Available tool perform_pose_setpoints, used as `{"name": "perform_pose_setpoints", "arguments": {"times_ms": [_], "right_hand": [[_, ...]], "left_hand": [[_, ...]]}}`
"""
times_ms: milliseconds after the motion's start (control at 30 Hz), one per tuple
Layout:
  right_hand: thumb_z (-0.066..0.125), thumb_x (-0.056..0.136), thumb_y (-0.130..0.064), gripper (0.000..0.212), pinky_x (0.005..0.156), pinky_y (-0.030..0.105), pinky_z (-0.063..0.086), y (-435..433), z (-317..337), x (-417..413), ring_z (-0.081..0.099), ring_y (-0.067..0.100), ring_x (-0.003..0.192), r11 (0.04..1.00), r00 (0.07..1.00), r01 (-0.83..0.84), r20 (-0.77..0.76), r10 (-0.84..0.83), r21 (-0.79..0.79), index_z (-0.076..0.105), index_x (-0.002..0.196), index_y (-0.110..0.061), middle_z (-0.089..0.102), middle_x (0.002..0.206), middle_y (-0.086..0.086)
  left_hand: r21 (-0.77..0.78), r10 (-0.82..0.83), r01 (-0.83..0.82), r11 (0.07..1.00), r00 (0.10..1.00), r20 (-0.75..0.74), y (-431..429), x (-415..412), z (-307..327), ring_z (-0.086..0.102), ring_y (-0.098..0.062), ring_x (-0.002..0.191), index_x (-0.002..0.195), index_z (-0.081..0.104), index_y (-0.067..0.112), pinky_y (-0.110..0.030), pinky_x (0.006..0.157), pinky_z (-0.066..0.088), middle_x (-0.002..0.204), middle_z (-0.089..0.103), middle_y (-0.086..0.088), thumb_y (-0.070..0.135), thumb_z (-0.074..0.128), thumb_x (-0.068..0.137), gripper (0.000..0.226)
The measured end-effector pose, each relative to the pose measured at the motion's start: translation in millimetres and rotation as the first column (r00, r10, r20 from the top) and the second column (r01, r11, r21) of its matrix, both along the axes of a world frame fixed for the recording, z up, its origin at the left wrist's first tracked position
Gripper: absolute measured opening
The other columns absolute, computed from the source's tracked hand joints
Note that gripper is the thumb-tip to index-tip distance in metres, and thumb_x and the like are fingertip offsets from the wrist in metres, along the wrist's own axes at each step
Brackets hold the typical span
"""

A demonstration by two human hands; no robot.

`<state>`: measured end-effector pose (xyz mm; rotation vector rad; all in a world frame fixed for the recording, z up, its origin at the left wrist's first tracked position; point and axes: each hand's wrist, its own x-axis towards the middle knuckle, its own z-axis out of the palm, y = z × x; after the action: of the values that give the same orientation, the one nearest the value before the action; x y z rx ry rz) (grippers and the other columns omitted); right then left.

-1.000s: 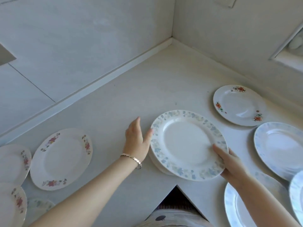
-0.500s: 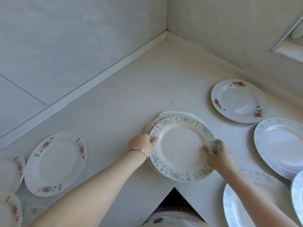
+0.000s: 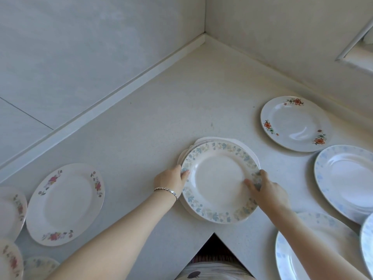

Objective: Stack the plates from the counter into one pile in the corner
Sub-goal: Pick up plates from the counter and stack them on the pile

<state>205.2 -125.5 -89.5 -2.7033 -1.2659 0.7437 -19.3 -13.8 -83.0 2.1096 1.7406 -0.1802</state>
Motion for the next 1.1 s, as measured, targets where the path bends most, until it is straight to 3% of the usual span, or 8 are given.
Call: {"name": "perform_pose_setpoints", "arguments": {"times_ms": [67,133,233,367,633,867,967,1100], "right_hand": [[0.044,0.091,-0.046,0.054,0.076,0.033,0.046,4,-3,2,0.059,0.030,0.102,0.994,0.997,0.054,-0.066,-0.048,0.090,0.042,0.132,-0.011,0.057,0.117,0.011],[0.051,0.090,-0.035,0.052,0.095,0.038,0.043,11,-6,0,0.050,0.029,0.117,0.946,0.941,0.244,-0.287,-0.179,0.213,0.045,0.132,-0.005,0.044,0.132,0.013],[0.050,0.092,-0.024,0.051,0.108,0.035,0.032,24,-8,-5,0.040,0.024,0.129,0.861,0.843,0.416,-0.481,-0.243,0.294,0.040,0.138,-0.005,0.039,0.141,0.011],[0.049,0.093,-0.017,0.050,0.107,0.031,0.028,23,-11,-11,0.035,0.022,0.134,0.830,0.821,0.447,-0.522,-0.231,0.335,0.037,0.141,-0.011,0.041,0.144,0.008],[0.050,0.092,-0.012,0.052,0.106,0.030,0.029,21,-16,-8,0.036,0.022,0.134,0.819,0.806,0.472,-0.537,-0.249,0.327,0.036,0.142,-0.013,0.040,0.145,0.006],[0.053,0.088,-0.012,0.057,0.106,0.039,0.034,27,-7,-5,0.039,0.028,0.131,0.880,0.846,0.418,-0.451,-0.286,0.225,0.034,0.143,-0.011,0.039,0.145,0.010],[0.053,0.087,-0.015,0.062,0.112,0.043,0.023,33,10,-18,0.019,0.033,0.137,0.961,0.955,0.244,-0.203,-0.215,0.128,0.028,0.143,-0.008,0.024,0.150,0.015],[0.052,0.090,-0.024,0.049,0.110,0.033,0.023,52,34,-67,0.025,0.026,0.137,0.942,0.961,-0.267,-0.016,0.276,0.203,0.042,0.137,-0.014,0.035,0.146,0.008]], "left_hand": [[-0.050,0.191,-0.185,0.982,0.945,0.264,-5,2,-4,0.060,-0.033,0.092,0.090,0.047,0.011,-0.032,0.069,0.038,0.102,0.063,-0.015,0.033,0.042,0.095,0.024],[-0.256,0.456,-0.378,0.890,0.723,0.518,-12,8,-6,0.057,-0.027,0.102,0.109,0.054,0.008,-0.028,0.080,0.039,0.117,0.061,-0.013,0.026,0.039,0.097,0.027],[-0.449,0.594,-0.390,0.804,0.480,0.646,-30,17,-7,0.038,-0.018,0.136,0.142,0.036,0.009,-0.024,0.110,0.028,0.147,0.041,-0.006,0.020,0.030,0.101,0.043],[-0.487,0.612,-0.384,0.784,0.350,0.709,-42,20,-8,0.025,-0.012,0.143,0.147,0.024,0.008,-0.013,0.106,0.018,0.155,0.027,-0.003,0.016,0.026,0.102,0.046],[-0.472,0.546,-0.276,0.837,0.474,0.691,-44,18,-19,0.012,-0.012,0.147,0.150,0.007,0.013,-0.035,0.122,0.010,0.160,0.011,-0.002,0.026,0.032,0.099,0.058],[-0.398,0.378,-0.134,0.908,0.673,0.635,-27,-22,-10,0.024,-0.011,0.144,0.148,0.020,0.014,-0.019,0.112,0.018,0.156,0.023,0.002,0.022,0.036,0.099,0.052],[-0.461,0.662,-0.483,0.744,0.436,0.610,-18,-56,-9,0.050,-0.022,0.127,0.138,0.039,0.008,-0.026,0.101,0.035,0.141,0.047,-0.008,0.013,0.051,0.092,0.048],[-0.801,0.882,-0.590,0.103,-0.318,0.347,-17,-118,-11,0.053,-0.015,0.067,0.086,0.050,0.001,-0.031,0.077,0.048,0.105,0.047,-0.012,0.009,0.043,0.093,0.013]]}}
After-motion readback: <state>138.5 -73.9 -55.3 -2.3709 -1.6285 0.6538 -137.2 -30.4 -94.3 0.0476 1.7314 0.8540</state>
